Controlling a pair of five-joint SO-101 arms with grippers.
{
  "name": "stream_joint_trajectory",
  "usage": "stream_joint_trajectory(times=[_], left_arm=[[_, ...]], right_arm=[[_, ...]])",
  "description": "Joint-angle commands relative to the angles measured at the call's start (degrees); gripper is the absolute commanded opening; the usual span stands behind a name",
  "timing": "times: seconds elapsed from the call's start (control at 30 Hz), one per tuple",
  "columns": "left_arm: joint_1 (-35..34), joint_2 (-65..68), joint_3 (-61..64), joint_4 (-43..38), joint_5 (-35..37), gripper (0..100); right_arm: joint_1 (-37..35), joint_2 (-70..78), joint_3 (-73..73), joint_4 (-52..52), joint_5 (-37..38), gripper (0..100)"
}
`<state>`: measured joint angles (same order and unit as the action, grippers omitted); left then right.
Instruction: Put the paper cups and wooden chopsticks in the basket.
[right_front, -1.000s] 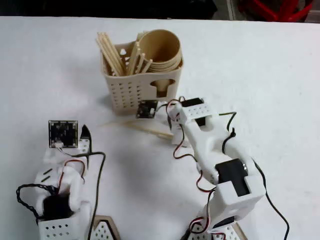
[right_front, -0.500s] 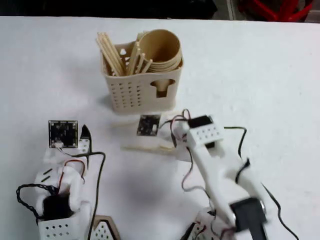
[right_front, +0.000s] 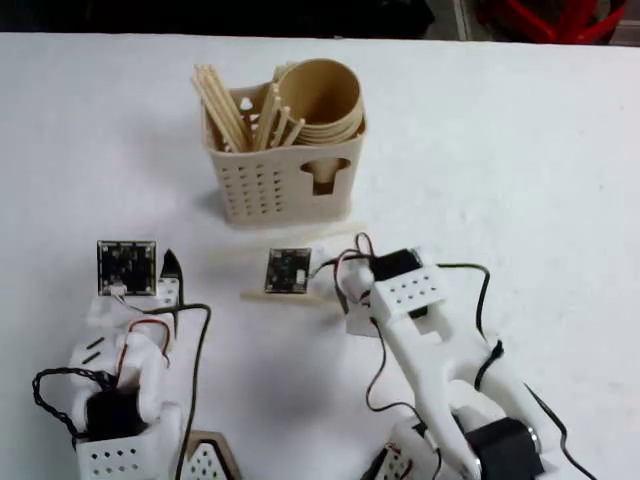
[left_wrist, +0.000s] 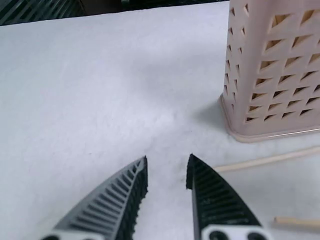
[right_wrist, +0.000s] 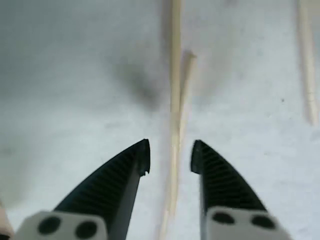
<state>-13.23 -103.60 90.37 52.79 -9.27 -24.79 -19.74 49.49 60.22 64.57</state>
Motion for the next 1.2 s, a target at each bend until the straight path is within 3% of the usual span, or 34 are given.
stream_joint_trajectory(times=[0.0, 0.23, 0.37, 0.6, 0.97, 1.17], left_arm=[[-0.5, -0.7, -0.3, 0.4, -0.7, 14], [-0.5, -0.7, -0.3, 0.4, -0.7, 14], [-0.5, -0.7, -0.3, 0.4, -0.7, 14], [-0.5, -0.7, -0.3, 0.4, -0.7, 14], [-0.5, -0.7, -0.3, 0.3, -0.7, 14], [-0.5, -0.7, -0.3, 0.3, -0.7, 14]], right_arm=[[-0.3, 2.1, -0.8, -1.2, 0.3, 25.2], [-0.3, 12.5, -0.8, -10.2, 0.6, 11.2], [-0.4, 15.6, -4.0, -8.0, 0.6, 1.7], [-0.6, 15.1, -4.2, -7.2, 0.4, 1.8], [-0.5, -10.4, -4.4, 4.3, -0.3, 1.8], [-1.0, -24.2, -4.7, 5.0, -6.9, 1.8]])
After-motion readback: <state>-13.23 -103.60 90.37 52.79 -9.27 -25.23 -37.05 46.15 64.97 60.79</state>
